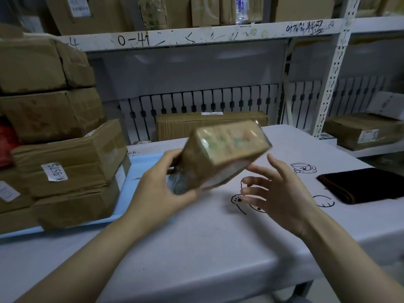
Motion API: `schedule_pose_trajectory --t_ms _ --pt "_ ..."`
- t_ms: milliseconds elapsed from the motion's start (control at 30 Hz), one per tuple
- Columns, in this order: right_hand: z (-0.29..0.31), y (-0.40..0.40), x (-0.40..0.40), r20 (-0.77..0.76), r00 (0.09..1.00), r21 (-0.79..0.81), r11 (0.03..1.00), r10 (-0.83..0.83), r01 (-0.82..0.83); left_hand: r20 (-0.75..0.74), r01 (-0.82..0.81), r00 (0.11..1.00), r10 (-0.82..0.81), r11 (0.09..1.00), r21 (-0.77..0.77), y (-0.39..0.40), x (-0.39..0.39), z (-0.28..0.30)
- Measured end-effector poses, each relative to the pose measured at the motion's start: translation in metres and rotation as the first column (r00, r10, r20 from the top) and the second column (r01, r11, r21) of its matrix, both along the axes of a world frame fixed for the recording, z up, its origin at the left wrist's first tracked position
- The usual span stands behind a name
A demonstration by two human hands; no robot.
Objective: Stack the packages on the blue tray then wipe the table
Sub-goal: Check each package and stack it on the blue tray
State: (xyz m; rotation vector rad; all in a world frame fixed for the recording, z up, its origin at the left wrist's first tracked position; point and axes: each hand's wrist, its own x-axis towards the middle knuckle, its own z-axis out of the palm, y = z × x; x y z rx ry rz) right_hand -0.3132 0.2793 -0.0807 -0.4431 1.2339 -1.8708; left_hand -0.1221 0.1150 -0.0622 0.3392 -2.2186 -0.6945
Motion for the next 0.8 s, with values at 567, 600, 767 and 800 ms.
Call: schedule_pose_trajectory --t_ms 567,600,767,800 --pt "0.016 -0.002 0.016 -0.232 0.966 -0.023 0.993 0.11 -0.118 0.027 -0.006 0.998 -0.056 0.348 0.937 0.014 -0.004 0.038" --pt "0.019 -0.004 0.016 -0.21 0.973 -0.039 0.993 0.098 -0.108 0.006 0.013 0.998 -0.057 0.325 0.946 0.015 -0.004 0.041" --pt "0.036 -0.016 0.021 -0.173 0.983 -0.062 0.995 0.066 -0.077 -0.165 0.175 0.984 -0.06 0.236 0.956 0.017 0.0 0.054" --pt "0.041 -0.019 0.023 -0.181 0.981 -0.06 0.995 0.063 -0.075 -0.188 0.197 0.98 -0.06 0.24 0.951 0.016 0.002 0.057"
